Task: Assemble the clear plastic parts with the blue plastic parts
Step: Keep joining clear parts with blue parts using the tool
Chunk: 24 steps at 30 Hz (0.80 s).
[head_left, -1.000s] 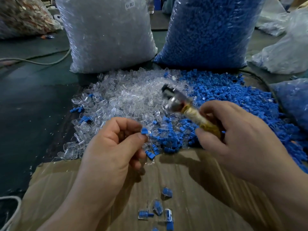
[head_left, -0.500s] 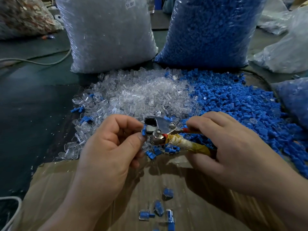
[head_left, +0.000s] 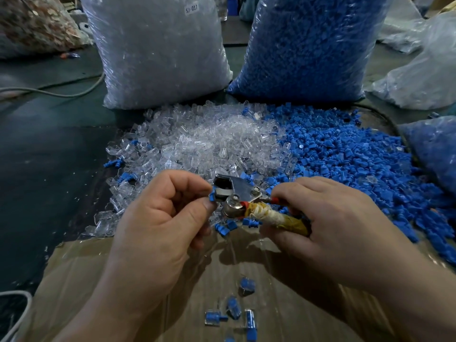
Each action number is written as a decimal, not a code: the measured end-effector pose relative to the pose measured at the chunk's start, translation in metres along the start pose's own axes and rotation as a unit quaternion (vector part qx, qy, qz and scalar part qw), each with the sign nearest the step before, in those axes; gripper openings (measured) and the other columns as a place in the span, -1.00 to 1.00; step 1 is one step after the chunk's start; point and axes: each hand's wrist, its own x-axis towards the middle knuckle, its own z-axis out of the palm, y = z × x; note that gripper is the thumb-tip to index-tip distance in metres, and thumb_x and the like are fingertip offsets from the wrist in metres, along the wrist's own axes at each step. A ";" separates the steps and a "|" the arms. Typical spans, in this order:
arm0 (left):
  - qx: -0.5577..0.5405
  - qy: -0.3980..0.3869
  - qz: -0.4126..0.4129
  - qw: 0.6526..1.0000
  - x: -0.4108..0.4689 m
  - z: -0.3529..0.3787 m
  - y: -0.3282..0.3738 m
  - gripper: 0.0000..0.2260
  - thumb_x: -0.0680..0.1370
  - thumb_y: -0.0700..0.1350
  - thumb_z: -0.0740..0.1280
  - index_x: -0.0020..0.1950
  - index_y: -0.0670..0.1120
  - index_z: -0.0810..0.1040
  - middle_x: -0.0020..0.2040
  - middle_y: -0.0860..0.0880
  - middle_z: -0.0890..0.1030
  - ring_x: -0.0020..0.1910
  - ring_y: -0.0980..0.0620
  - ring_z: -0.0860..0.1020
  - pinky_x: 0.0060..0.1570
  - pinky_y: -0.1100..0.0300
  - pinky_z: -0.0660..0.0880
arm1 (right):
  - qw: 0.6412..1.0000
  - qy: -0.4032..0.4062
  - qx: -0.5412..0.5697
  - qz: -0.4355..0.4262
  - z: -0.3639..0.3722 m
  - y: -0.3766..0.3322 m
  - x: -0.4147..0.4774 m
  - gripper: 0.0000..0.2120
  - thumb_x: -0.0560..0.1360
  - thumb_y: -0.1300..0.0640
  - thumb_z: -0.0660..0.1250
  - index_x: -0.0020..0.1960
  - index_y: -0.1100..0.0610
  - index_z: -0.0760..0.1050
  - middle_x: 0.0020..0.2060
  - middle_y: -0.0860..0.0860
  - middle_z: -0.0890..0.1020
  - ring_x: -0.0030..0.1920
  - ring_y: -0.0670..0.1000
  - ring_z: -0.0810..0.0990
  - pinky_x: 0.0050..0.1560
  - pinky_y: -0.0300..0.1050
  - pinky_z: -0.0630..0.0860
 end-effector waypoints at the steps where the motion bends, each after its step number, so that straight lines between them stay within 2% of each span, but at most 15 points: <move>1: 0.007 0.005 -0.002 1.000 0.001 -0.001 -0.001 -0.89 0.42 -0.10 0.43 -0.12 0.11 0.63 -0.34 -0.03 0.61 -0.44 0.10 0.55 -0.48 0.28 0.51 | 1.000 0.006 0.003 0.005 0.001 0.001 0.000 -0.54 0.39 -0.36 0.12 0.11 -0.13 0.50 -0.17 -0.22 0.54 -0.16 -0.12 0.49 -0.19 -0.24 0.35; 3: 0.022 0.026 -0.016 0.999 0.003 -0.004 -0.006 -0.78 0.50 -0.26 0.43 -0.13 0.10 0.63 -0.35 -0.03 0.61 -0.44 0.11 0.55 -0.49 0.28 0.49 | 0.999 0.017 -0.024 0.021 0.004 0.005 0.003 -0.47 0.38 -0.41 0.10 0.18 -0.13 0.46 -0.10 -0.22 0.54 -0.09 -0.09 0.46 -0.13 -0.20 0.35; 5: 0.023 0.022 -0.052 0.998 0.004 -0.004 -0.008 -0.75 0.49 -0.31 0.40 -0.15 0.07 0.63 -0.41 -0.04 0.59 -0.48 0.10 0.53 -0.52 0.29 0.46 | 0.997 0.027 -0.060 0.048 0.006 0.011 0.007 -0.39 0.38 -0.45 0.07 0.22 -0.10 0.45 -0.06 -0.18 0.54 -0.05 -0.04 0.44 -0.07 -0.10 0.38; 7: 0.031 -0.023 -0.094 0.995 0.003 0.001 -0.008 -0.75 0.48 -0.29 0.40 -0.18 0.09 0.63 -0.46 -0.06 0.58 -0.53 0.11 0.51 -0.54 0.33 0.43 | 0.993 0.026 -0.084 0.076 0.008 0.015 0.012 -0.35 0.37 -0.46 0.08 0.24 -0.06 0.46 -0.03 -0.10 0.57 -0.02 0.02 0.44 -0.02 0.00 0.41; 10: 0.042 -0.060 -0.125 0.989 0.001 0.009 -0.006 -0.74 0.48 -0.25 0.38 -0.18 0.14 0.63 -0.43 -0.08 0.63 -0.53 0.11 0.55 -0.54 0.35 0.42 | 0.989 -0.012 -0.106 0.098 0.008 0.016 0.019 -0.31 0.33 -0.48 0.08 0.28 -0.08 0.42 0.02 -0.08 0.56 0.04 0.04 0.43 0.08 0.02 0.38; 14: 0.043 -0.044 -0.129 0.990 0.000 0.012 -0.002 -0.75 0.53 -0.26 0.36 -0.18 0.11 0.63 -0.37 -0.12 0.67 -0.52 0.05 0.57 -0.56 0.31 0.44 | 0.986 -0.044 -0.112 0.117 0.006 0.013 0.021 -0.29 0.31 -0.48 0.05 0.32 -0.12 0.36 0.13 -0.06 0.51 0.17 0.05 0.37 0.26 0.06 0.26; 16: 0.042 -0.036 -0.127 0.990 -0.002 0.013 -0.001 -0.79 0.54 -0.28 0.36 -0.17 0.02 0.62 -0.37 -0.12 0.66 -0.52 0.08 0.57 -0.57 0.33 0.43 | 0.990 -0.010 -0.092 0.109 0.005 0.009 0.017 -0.33 0.36 -0.46 0.05 0.32 -0.11 0.38 0.15 -0.07 0.50 0.20 0.05 0.35 0.31 0.08 0.23; 19: 0.048 -0.036 -0.125 0.990 -0.006 0.017 -0.002 -0.82 0.55 -0.25 0.37 -0.17 0.01 0.62 -0.41 -0.09 0.64 -0.53 0.08 0.57 -0.54 0.35 0.44 | 0.996 0.056 -0.055 0.031 0.006 -0.013 0.010 -0.53 0.46 -0.33 0.09 0.16 -0.07 0.49 0.04 -0.09 0.57 0.08 0.02 0.49 0.14 0.04 0.39; 22: 0.118 -0.032 -0.049 0.991 -0.010 0.019 -0.007 -0.89 0.51 -0.09 0.37 -0.10 0.14 0.61 -0.38 0.01 0.66 -0.44 0.07 0.61 -0.43 0.20 0.52 | 0.994 0.074 -0.034 -0.075 0.016 -0.030 0.007 -0.74 0.55 -0.11 0.16 -0.09 0.02 0.53 -0.21 -0.03 0.57 -0.17 0.09 0.53 -0.07 0.04 0.41; 24: 0.197 -0.029 0.018 0.980 -0.011 0.017 -0.008 -0.91 0.50 0.02 0.36 -0.05 0.21 0.59 -0.33 0.15 0.67 -0.40 0.17 0.60 -0.37 0.35 0.50 | 0.992 0.085 -0.033 -0.086 0.018 -0.031 0.006 -0.76 0.58 -0.02 0.16 -0.15 0.05 0.50 -0.27 -0.01 0.55 -0.23 0.11 0.51 -0.12 0.04 0.41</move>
